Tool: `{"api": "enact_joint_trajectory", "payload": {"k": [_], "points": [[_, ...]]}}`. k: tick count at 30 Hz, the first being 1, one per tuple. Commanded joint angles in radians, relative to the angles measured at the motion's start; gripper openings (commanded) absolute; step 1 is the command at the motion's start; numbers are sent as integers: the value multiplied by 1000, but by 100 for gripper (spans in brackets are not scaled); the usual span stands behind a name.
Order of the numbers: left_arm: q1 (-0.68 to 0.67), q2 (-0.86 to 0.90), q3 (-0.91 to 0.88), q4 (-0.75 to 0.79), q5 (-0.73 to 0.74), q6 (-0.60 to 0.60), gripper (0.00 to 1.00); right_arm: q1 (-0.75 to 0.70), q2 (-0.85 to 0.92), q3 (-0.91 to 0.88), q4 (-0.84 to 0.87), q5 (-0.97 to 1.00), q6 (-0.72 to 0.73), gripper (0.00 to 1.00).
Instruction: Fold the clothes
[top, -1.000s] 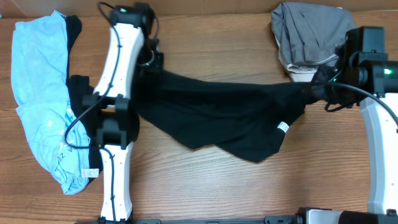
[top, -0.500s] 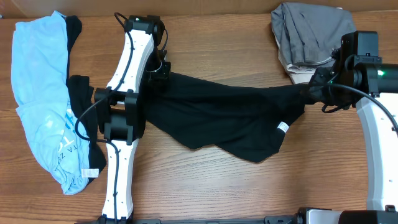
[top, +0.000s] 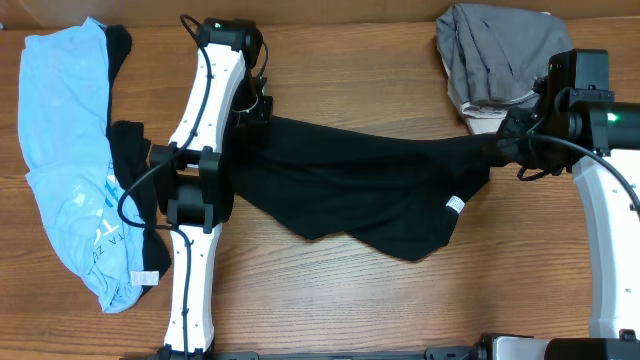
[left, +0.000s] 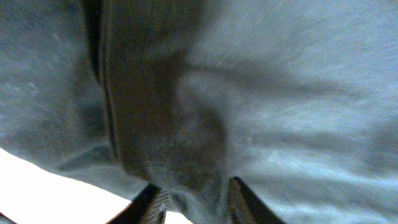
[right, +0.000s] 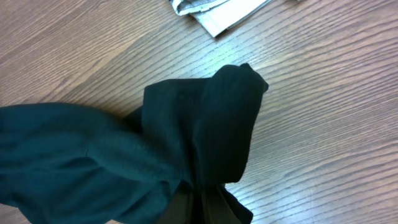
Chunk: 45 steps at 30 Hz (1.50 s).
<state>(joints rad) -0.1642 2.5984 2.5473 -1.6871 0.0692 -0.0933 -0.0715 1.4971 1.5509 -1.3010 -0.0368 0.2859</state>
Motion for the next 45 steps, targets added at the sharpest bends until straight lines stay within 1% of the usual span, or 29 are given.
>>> {"api": "enact_joint_trajectory", "payload": {"k": [1, 4, 7, 12, 16, 18, 22, 25, 29, 31, 35, 37, 38, 41, 45], "points": [[-1, -24, 40, -3, 70, 20, 43, -8, -15, 1, 9, 12, -6, 4], [-1, -47, 40, -3, 112, 19, 53, -8, -15, 1, 7, 12, -6, 4], [-6, -55, 40, -3, 115, 20, 58, -8, -15, 1, 7, 12, -6, 4], [-24, -55, 20, -3, 56, 12, 61, -8, -15, 1, 5, 12, -6, 4], [-26, -65, 13, -3, 50, -1, 65, -8, -15, 1, -2, 13, -7, 4], [-26, -91, 13, -3, 23, -20, 68, -8, -15, 1, -3, 13, -16, 4], [-25, -193, 13, -3, -41, -41, 73, -8, -15, 1, -3, 12, -24, 5], [-26, -288, 13, -3, -80, -62, 74, -8, -15, 1, -2, 12, -24, 5], [-26, -369, -7, -3, -85, -114, 75, -8, -15, 1, -4, 12, -24, 5], [-26, -394, -69, -3, -112, -170, 74, -8, -15, 1, -5, 12, -24, 5], [-26, -405, -253, 3, -246, -372, 72, -8, -15, 1, 0, 13, -25, 5], [-26, -405, -335, 51, -255, -426, 70, -8, -15, 1, 2, 13, -25, 5], [-27, -405, -392, 109, -232, -454, 69, -8, -15, 1, 6, 13, -25, 6], [-27, -405, -471, 207, -156, -454, 69, -8, -15, 1, 9, 13, -25, 6], [-27, -405, -546, 280, -116, -470, 68, -8, -15, 1, 7, 13, -25, 7]]}}
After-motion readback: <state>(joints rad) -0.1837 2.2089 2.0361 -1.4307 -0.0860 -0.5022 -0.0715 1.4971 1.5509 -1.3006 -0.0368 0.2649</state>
